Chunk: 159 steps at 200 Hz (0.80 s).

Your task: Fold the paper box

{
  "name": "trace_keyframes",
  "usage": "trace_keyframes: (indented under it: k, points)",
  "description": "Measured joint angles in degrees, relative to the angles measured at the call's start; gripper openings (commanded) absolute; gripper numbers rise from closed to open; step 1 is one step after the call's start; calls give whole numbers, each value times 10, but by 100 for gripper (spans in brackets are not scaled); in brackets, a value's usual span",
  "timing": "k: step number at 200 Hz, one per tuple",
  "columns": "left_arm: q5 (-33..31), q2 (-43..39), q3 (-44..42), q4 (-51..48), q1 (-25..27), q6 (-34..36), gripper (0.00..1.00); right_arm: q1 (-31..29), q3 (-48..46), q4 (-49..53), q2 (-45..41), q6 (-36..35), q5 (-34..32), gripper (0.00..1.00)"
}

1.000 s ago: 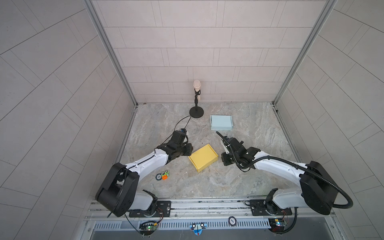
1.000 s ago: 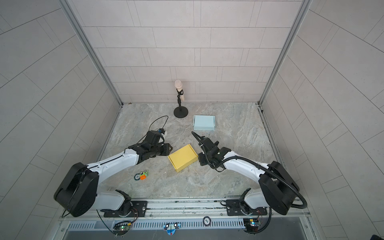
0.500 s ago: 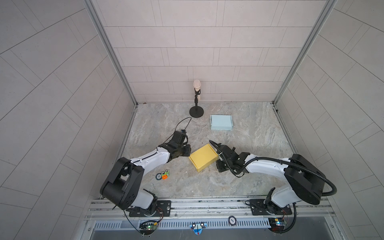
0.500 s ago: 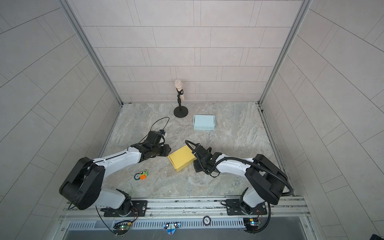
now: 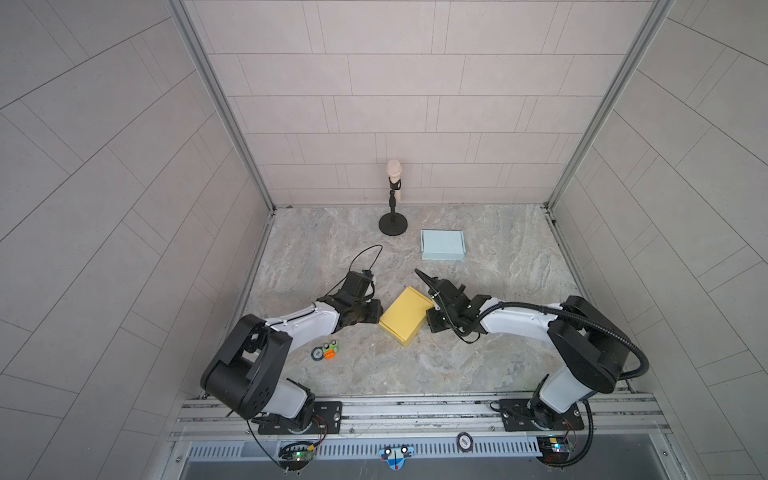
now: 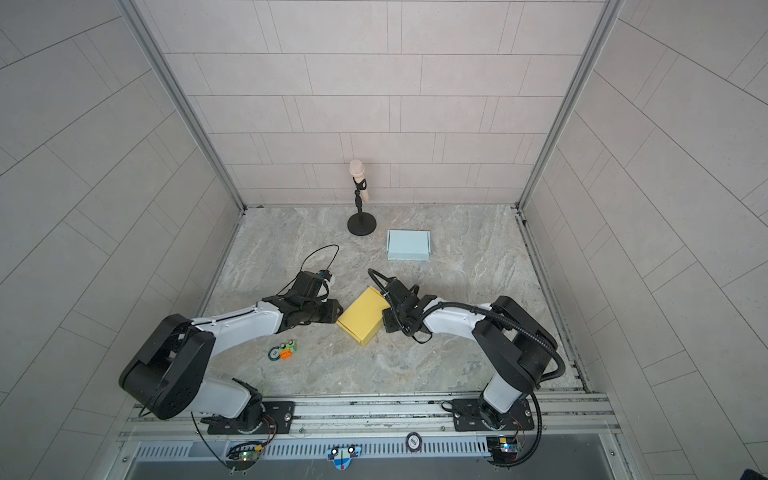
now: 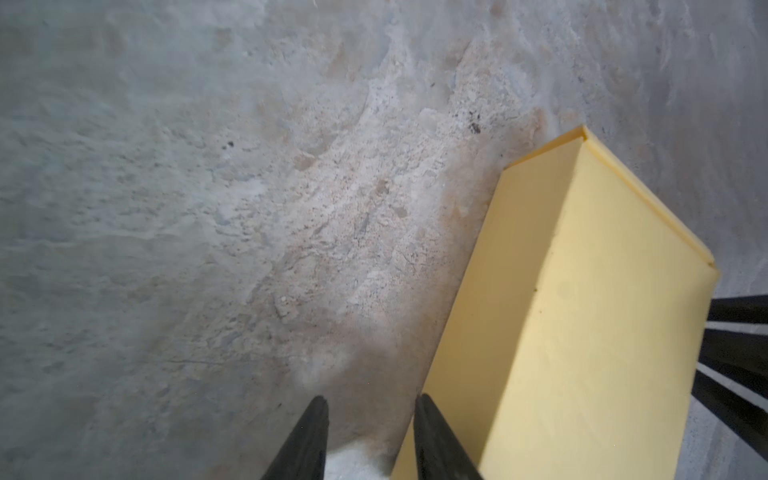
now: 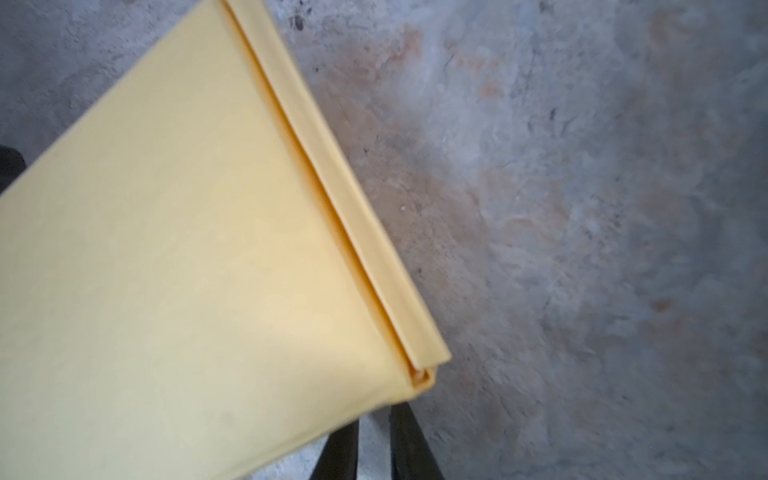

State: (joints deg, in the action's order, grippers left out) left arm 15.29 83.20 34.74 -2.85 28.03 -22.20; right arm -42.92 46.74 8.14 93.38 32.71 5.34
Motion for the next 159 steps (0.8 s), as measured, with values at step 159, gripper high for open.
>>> trace_keyframes:
  k: [159]
  points:
    - [25, -55, -80, 43, 46, -54, 37, 35, -39, -3, -42, -7, 26, 17]
